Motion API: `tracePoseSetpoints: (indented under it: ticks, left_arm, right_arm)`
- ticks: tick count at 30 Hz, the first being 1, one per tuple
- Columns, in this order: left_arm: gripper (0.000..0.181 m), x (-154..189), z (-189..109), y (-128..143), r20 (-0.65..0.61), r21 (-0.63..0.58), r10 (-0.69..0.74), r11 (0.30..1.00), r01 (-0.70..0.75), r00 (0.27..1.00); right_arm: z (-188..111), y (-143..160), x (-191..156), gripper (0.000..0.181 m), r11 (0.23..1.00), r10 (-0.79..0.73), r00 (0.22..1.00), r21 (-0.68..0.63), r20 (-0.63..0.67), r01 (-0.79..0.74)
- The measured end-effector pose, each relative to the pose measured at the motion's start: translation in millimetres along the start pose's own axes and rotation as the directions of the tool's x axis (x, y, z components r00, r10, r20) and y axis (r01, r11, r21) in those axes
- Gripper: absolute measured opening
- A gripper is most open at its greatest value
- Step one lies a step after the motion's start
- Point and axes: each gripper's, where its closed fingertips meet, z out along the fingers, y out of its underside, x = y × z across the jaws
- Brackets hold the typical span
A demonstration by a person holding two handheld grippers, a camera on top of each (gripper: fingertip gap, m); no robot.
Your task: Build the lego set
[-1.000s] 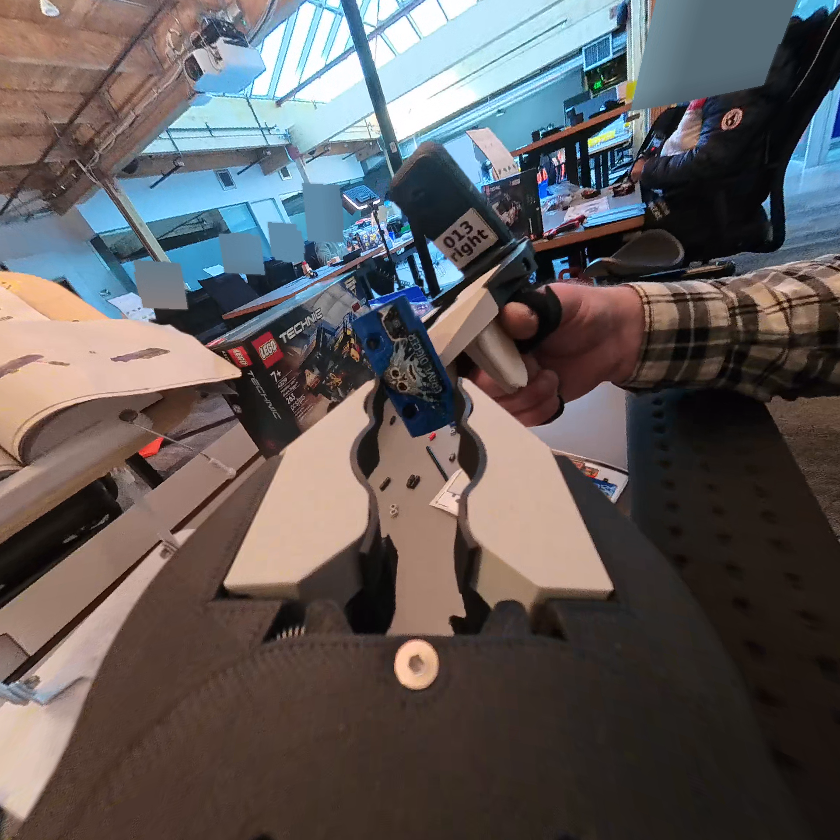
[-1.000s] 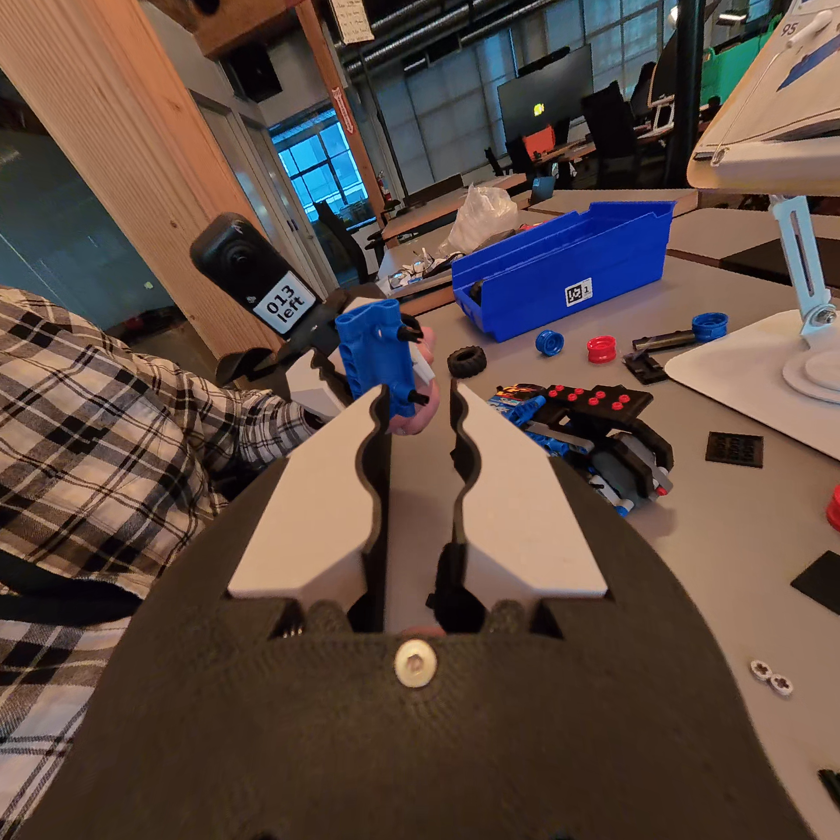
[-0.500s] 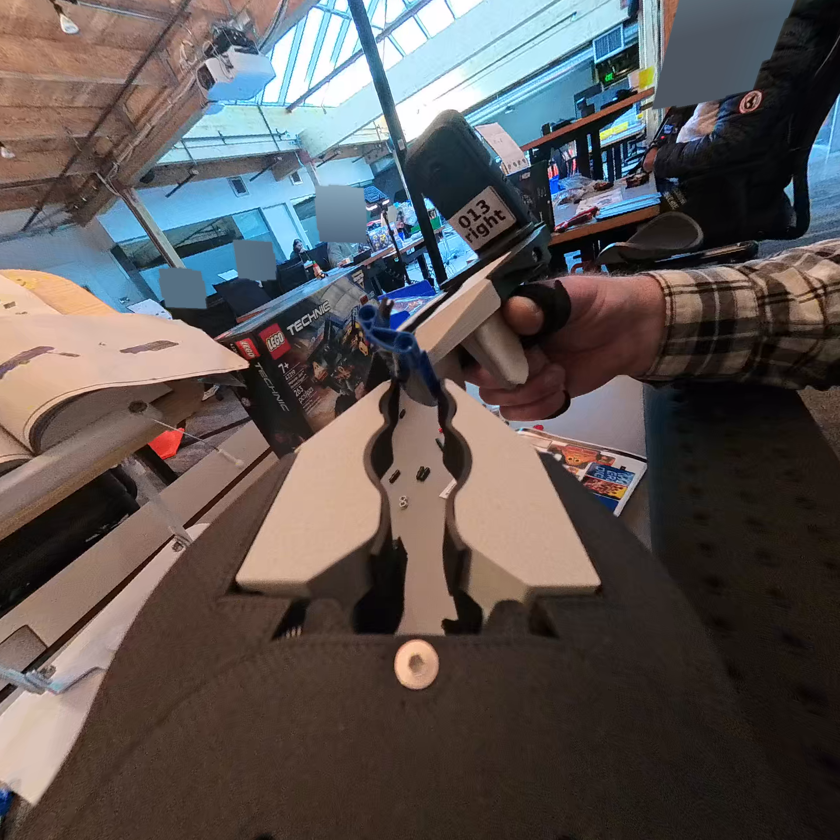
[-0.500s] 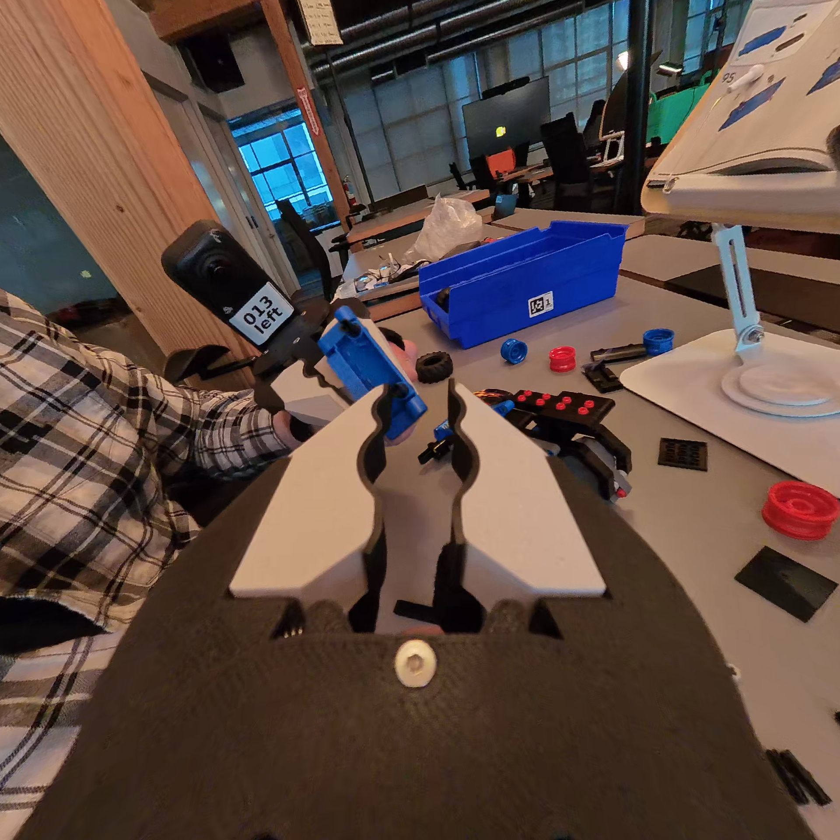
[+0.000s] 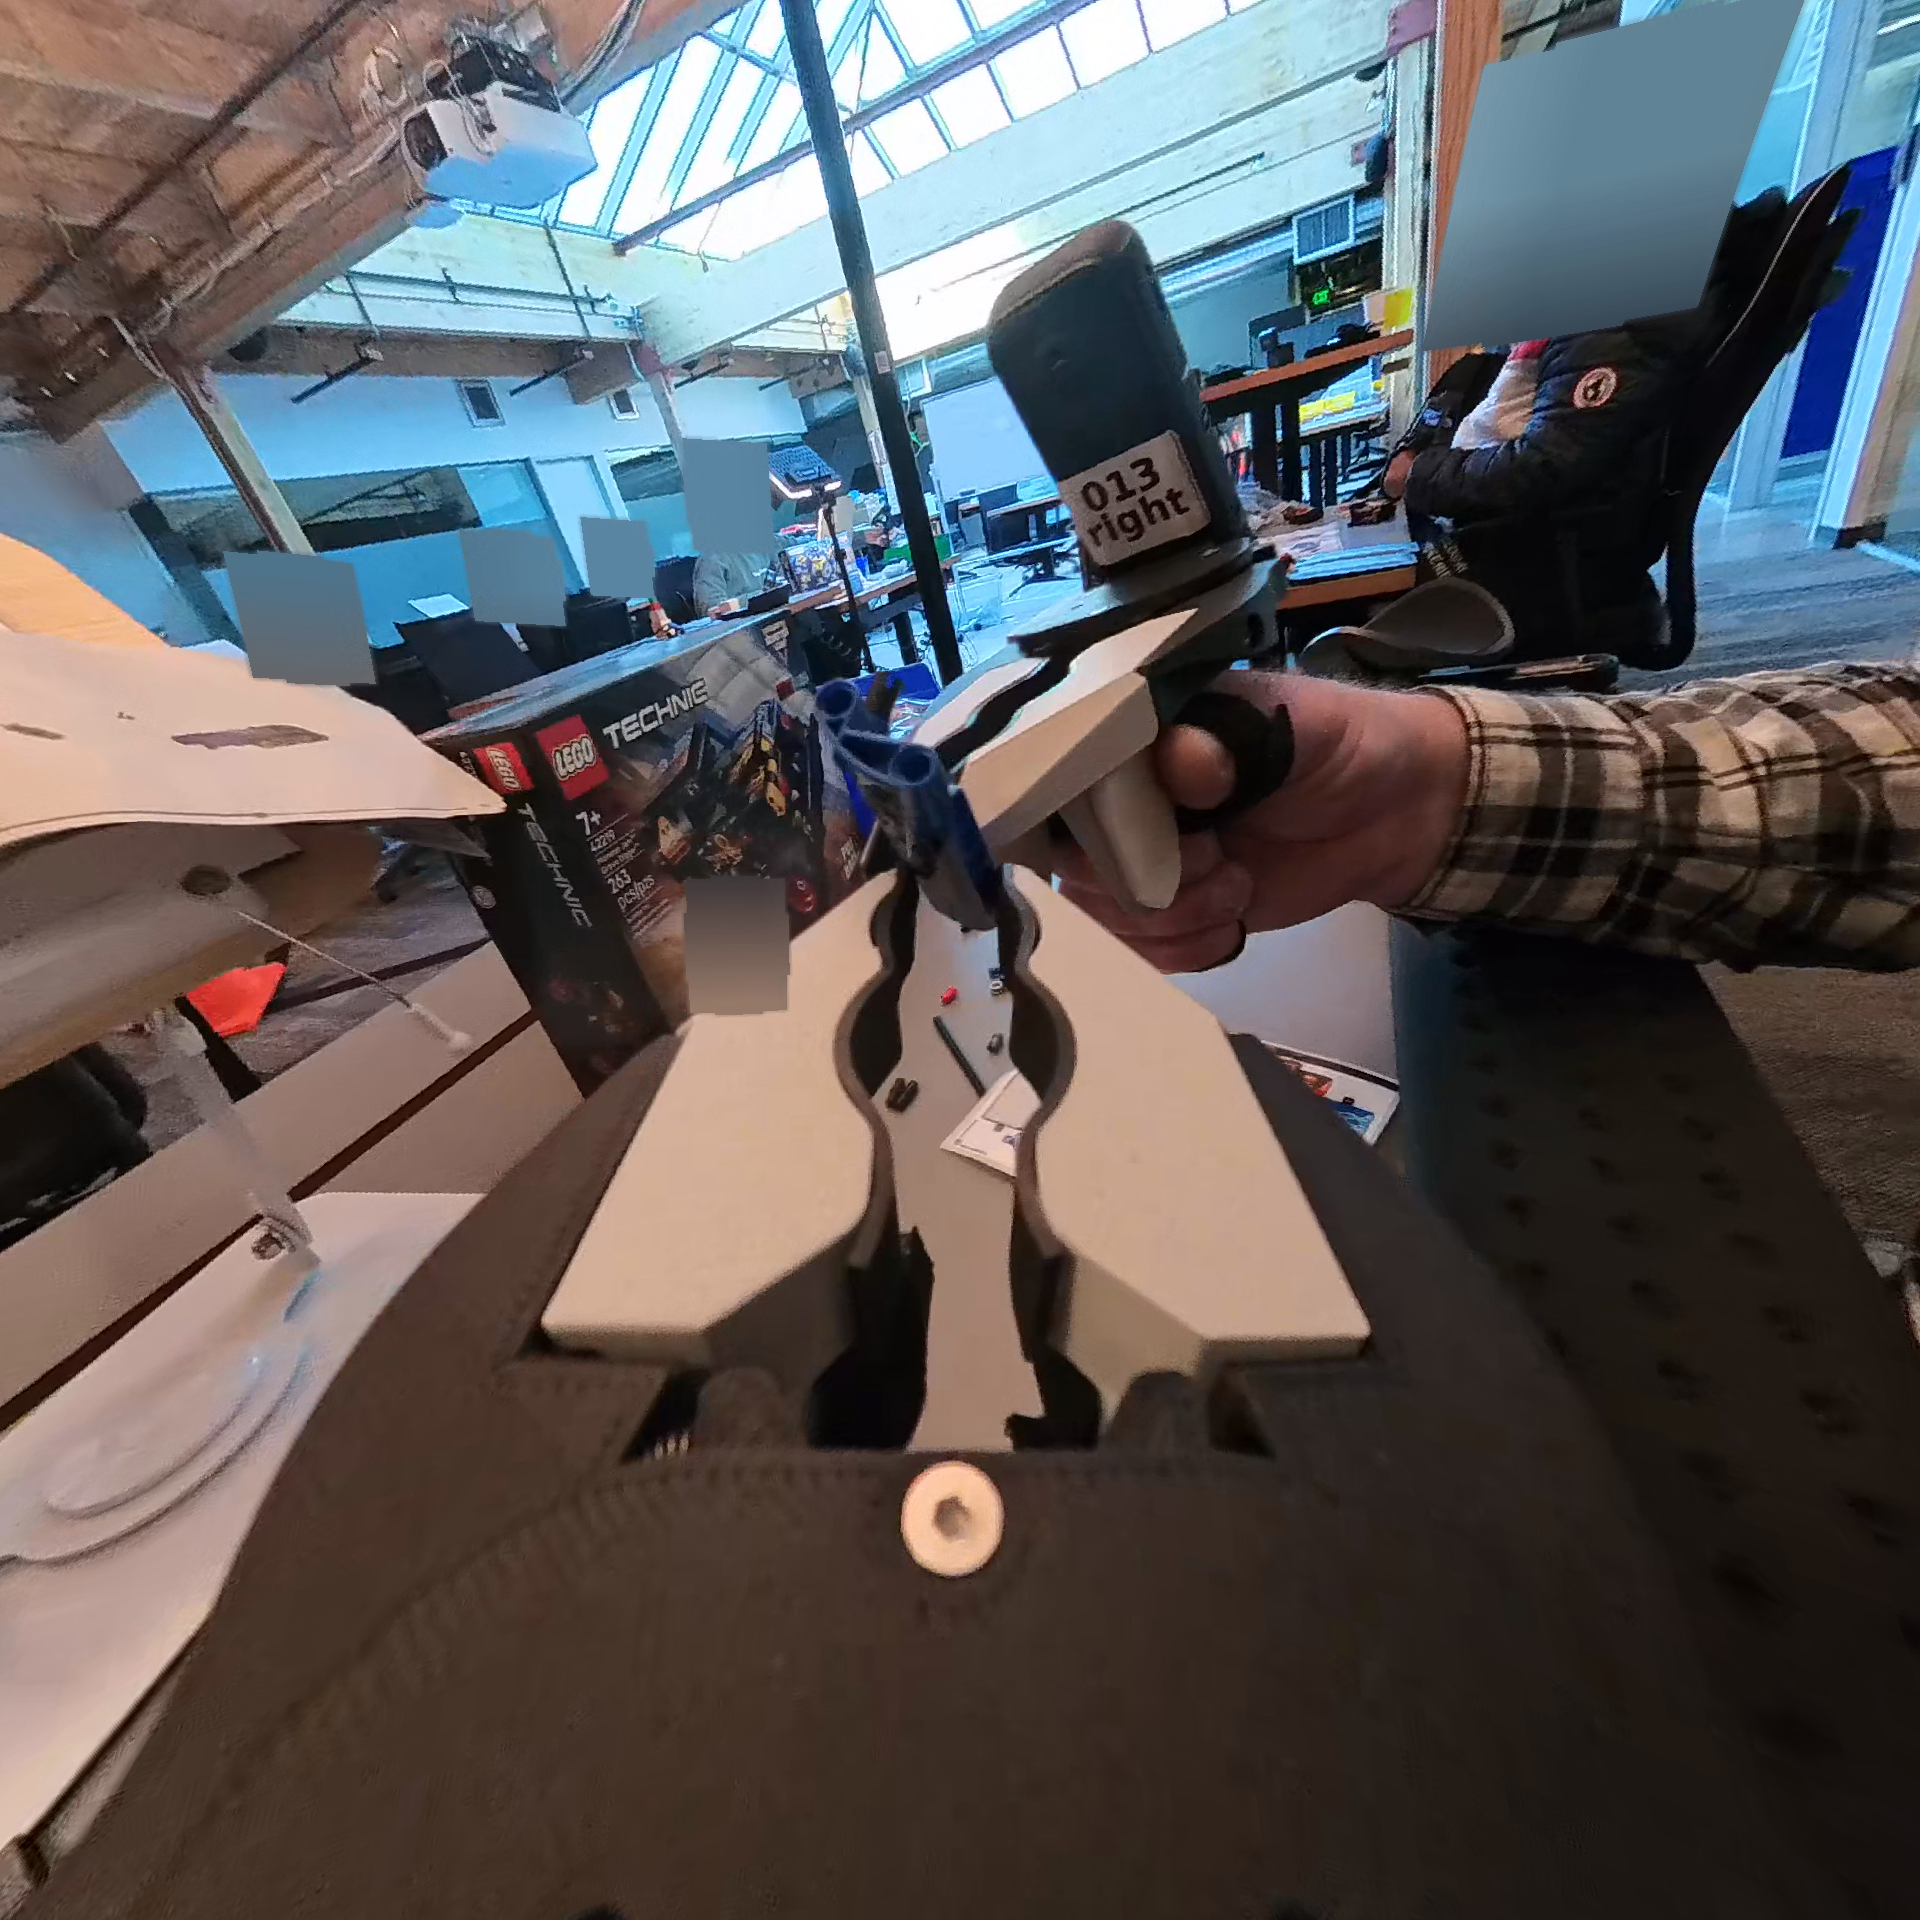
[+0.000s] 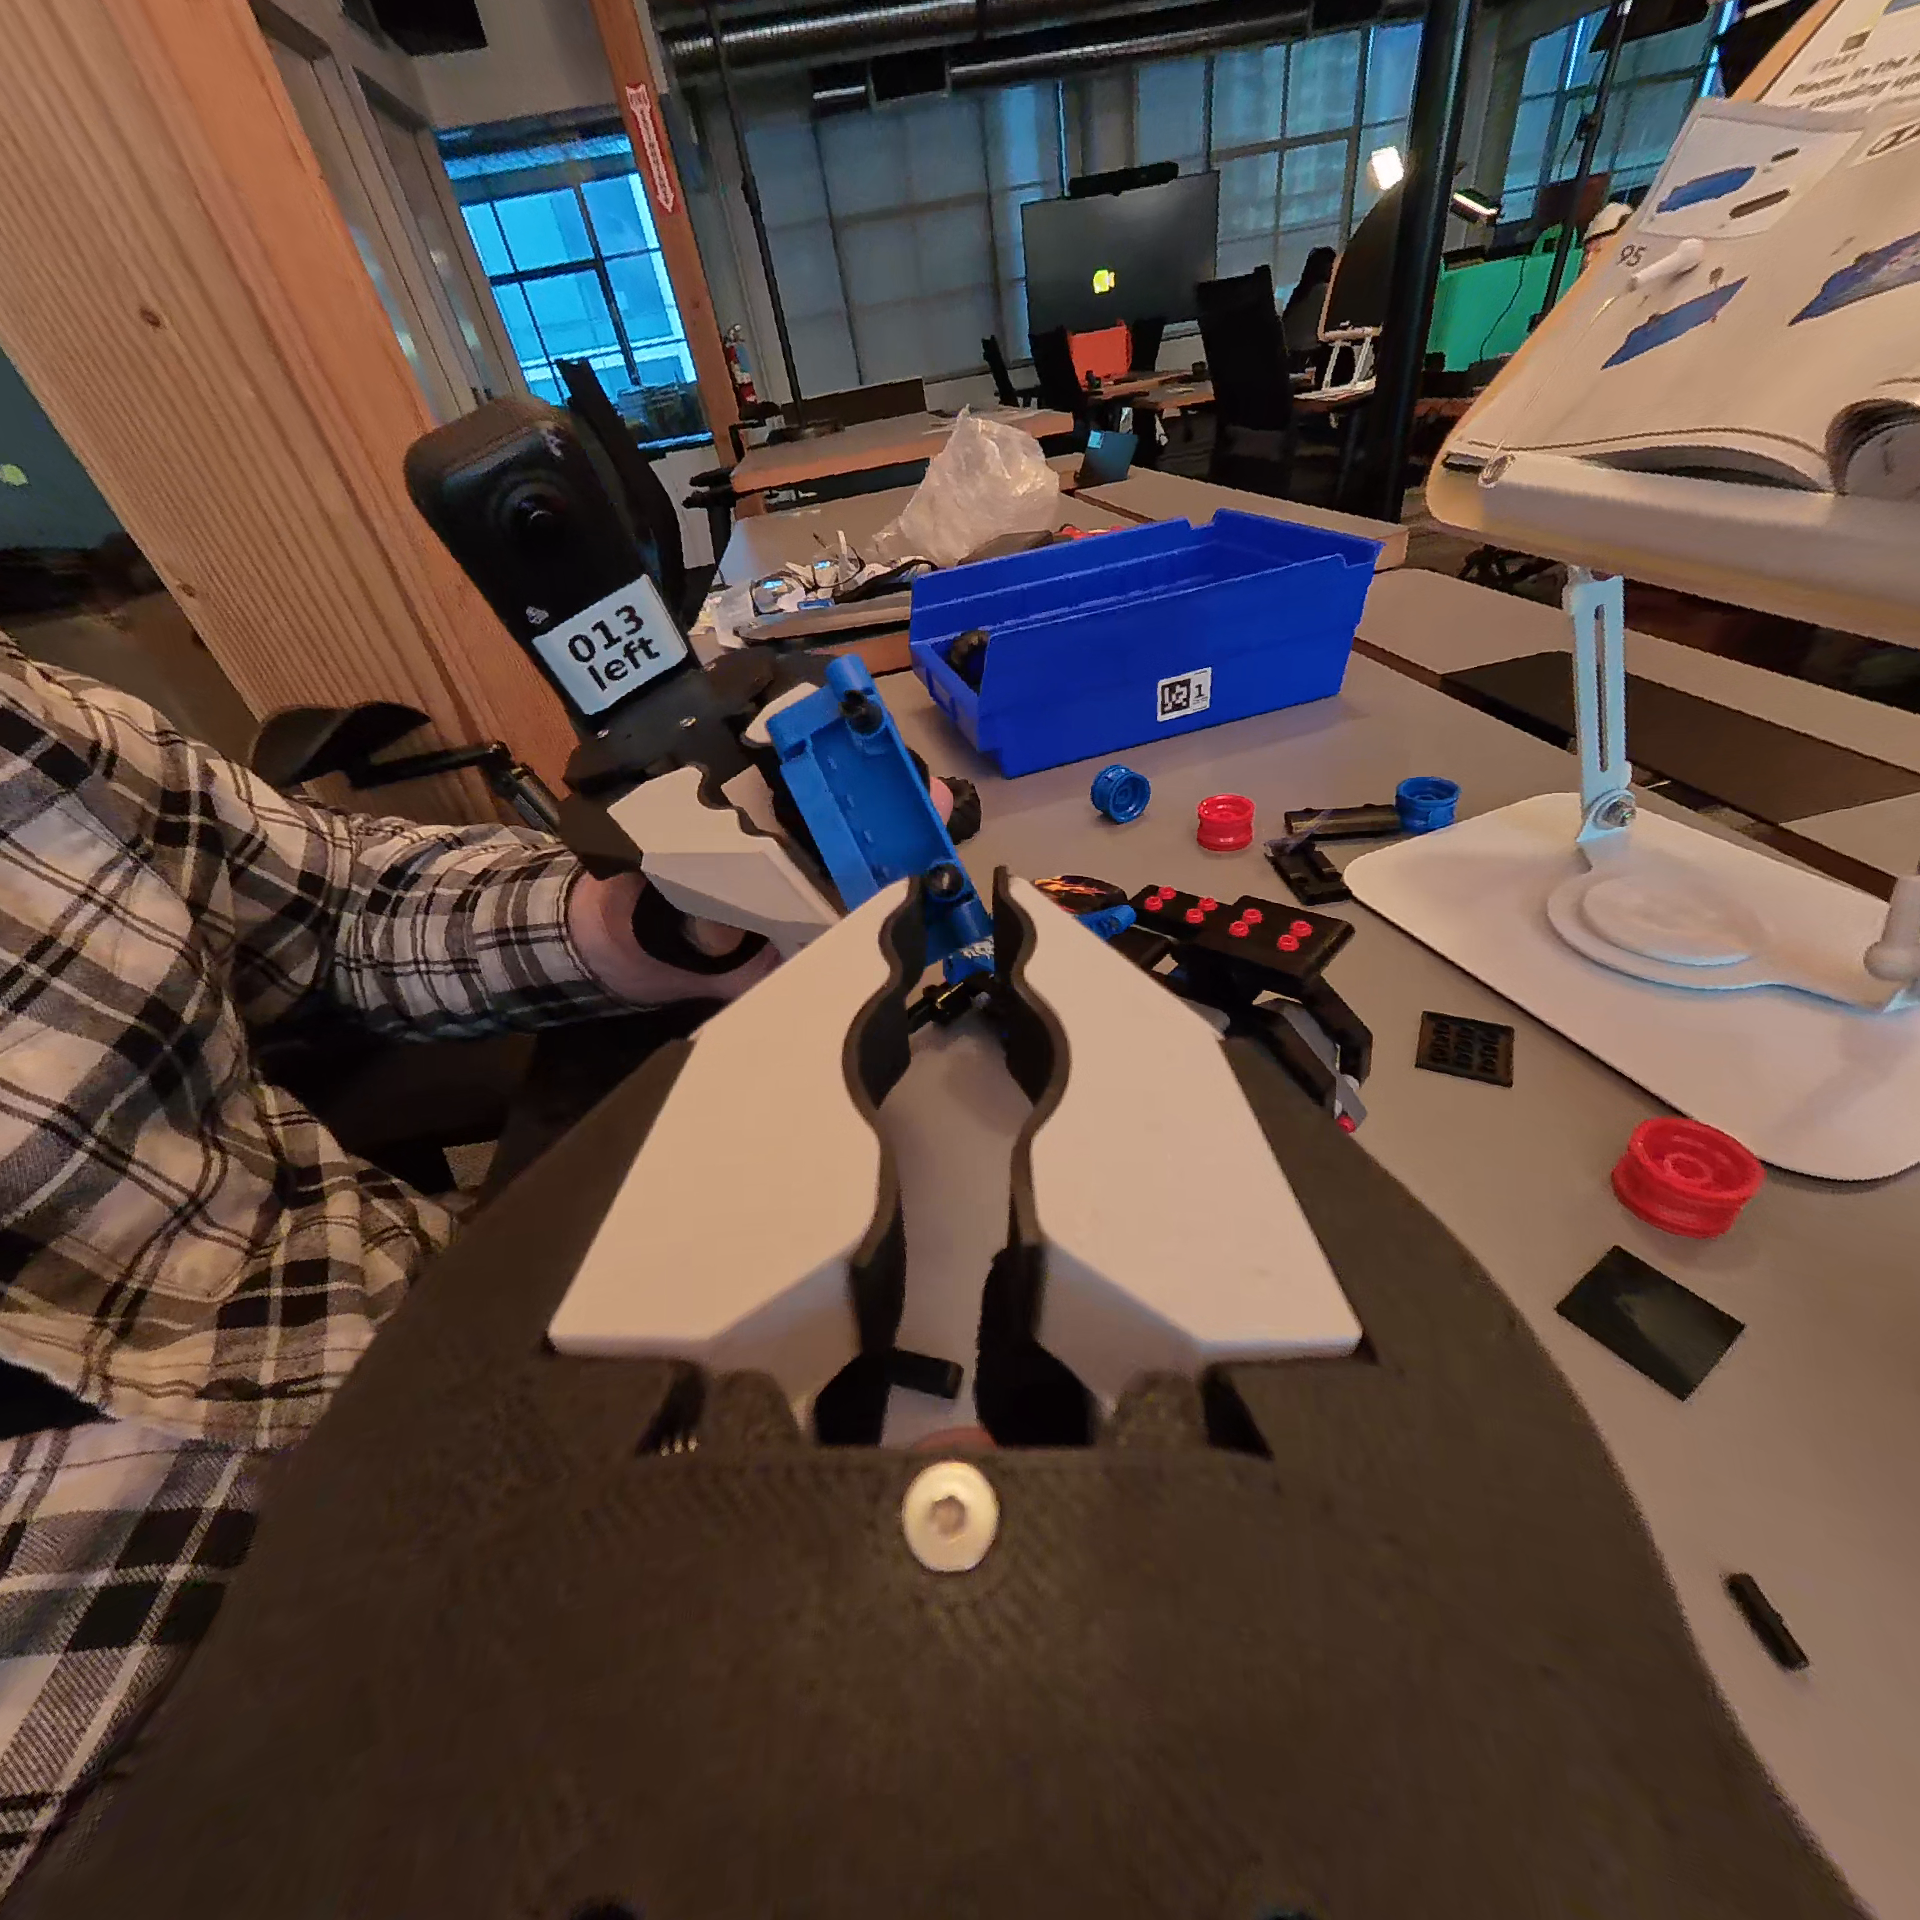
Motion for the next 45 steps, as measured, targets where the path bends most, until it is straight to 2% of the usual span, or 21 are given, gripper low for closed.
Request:
tracePoseSetpoints:
  ticks: [23, 29, 37, 39, 45]
  left_arm:
    - [0.021, -9, 5, 2, 0.049, -0.019, -0.035, 0.999, 0.036, 0.998]
    - [0.021, -7, 14, -2, 0.076, -0.029, -0.048, 0.998, 0.050, 0.996]
    - [0.021, -14, 23, -6, 0.185, -0.074, 0.044, 0.997, -0.030, 0.982]
    - [0.017, -19, 23, -3, 0.217, -0.094, 0.055, 0.995, -0.035, 0.975]
    - [0.014, -19, 18, 0, 0.212, -0.107, 0.044, 0.994, -0.022, 0.976]
  right_arm:
    - [-6, 5, 14, 0.006, 0.991, -0.131, 0.984, -0.026, -0.123, 0.129]
    - [-5, 3, 15, 0.006, 0.994, -0.110, 0.984, -0.004, -0.139, 0.111]
    - [-1, -3, 15, 0.006, 0.987, 0.120, 0.990, 0.111, -0.068, -0.112]
    - [1, 1, 18, 0.006, 0.990, 0.102, 0.989, 0.104, -0.103, -0.091]
    - [3, 4, 20, 0.006, 0.997, 0.035, 0.987, 0.068, -0.156, -0.024]
